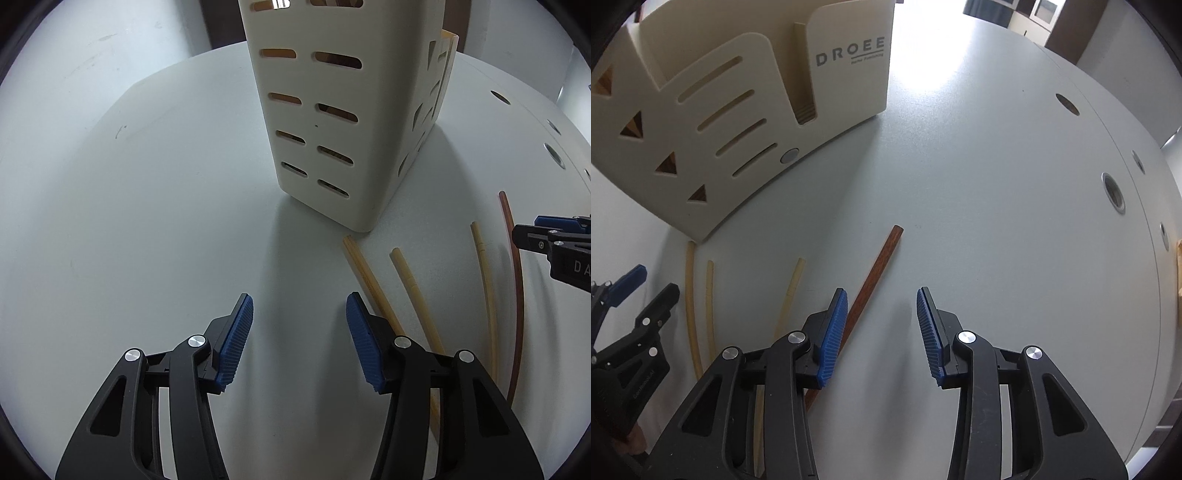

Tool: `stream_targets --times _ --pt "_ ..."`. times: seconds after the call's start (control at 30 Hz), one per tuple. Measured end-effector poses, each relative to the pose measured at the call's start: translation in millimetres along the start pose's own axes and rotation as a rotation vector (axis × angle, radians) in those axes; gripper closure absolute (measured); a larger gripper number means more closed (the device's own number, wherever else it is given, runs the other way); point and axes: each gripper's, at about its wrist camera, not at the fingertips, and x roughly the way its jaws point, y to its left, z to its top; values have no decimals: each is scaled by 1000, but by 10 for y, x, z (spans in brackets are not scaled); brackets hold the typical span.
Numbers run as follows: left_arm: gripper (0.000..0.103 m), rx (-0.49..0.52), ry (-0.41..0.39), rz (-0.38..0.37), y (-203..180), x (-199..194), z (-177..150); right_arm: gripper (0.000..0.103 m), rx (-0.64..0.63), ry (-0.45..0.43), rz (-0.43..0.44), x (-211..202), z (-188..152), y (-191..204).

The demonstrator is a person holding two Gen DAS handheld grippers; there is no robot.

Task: Organize utensils
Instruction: 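Grasp a light wooden chopstick with the left tool while the right tool grasps a brown one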

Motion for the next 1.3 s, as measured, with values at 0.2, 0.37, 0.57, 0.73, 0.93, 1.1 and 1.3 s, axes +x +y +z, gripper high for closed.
stream_targets --times 0.2,0.37,0.57,0.73,0.93,1.1,1.3 --pt "84 24 -13 -45 -38 -20 -9 65 -16 32 8 121 68 20" --pt "99 48 -23 -43 -92 10 30 70 -43 37 22 107 67 62" --pt "103 81 -46 -39 -192 38 76 92 -73 34 69 57 13 145" --pt "103 42 -26 -124 -193 50 187 96 1 18 272 -42 38 76" --pt "103 3 -77 -185 -84 -142 153 96 -29 -101 313 -398 -57 62" --pt "103 6 -66 -138 -122 -176 167 96 -41 -131 331 -604 -91 91" --pt "102 19 17 -83 -301 88 226 96 -55 -129 338 -672 -27 126"
